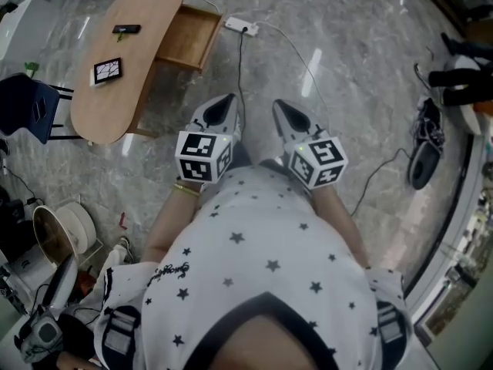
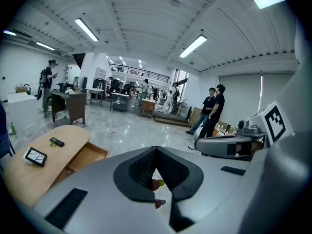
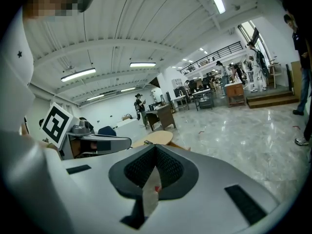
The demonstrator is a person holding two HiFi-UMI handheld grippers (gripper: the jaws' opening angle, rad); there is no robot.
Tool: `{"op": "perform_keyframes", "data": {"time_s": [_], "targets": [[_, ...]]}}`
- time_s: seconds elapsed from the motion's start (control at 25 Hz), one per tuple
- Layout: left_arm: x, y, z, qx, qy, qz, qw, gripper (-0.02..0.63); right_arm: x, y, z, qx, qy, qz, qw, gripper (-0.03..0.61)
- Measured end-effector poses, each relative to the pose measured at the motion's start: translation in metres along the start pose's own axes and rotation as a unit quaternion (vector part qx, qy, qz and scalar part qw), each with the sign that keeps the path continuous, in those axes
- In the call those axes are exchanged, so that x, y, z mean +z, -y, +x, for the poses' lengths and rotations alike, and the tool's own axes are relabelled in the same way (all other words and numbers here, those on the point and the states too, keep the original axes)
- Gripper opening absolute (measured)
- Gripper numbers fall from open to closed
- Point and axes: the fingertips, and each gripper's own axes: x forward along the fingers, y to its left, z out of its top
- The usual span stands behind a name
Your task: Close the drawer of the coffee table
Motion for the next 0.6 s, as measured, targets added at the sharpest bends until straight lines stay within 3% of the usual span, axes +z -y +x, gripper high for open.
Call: {"op": "perform_keyframes", "data": {"time_s": [0.6], "targets": [[0.053, -0.081, 0.066, -0.013, -0.011, 0.005, 0.9998, 0.008, 0.057, 0.035, 0.088, -0.031, 0.006, 0.014, 0.999, 0.008]]}}
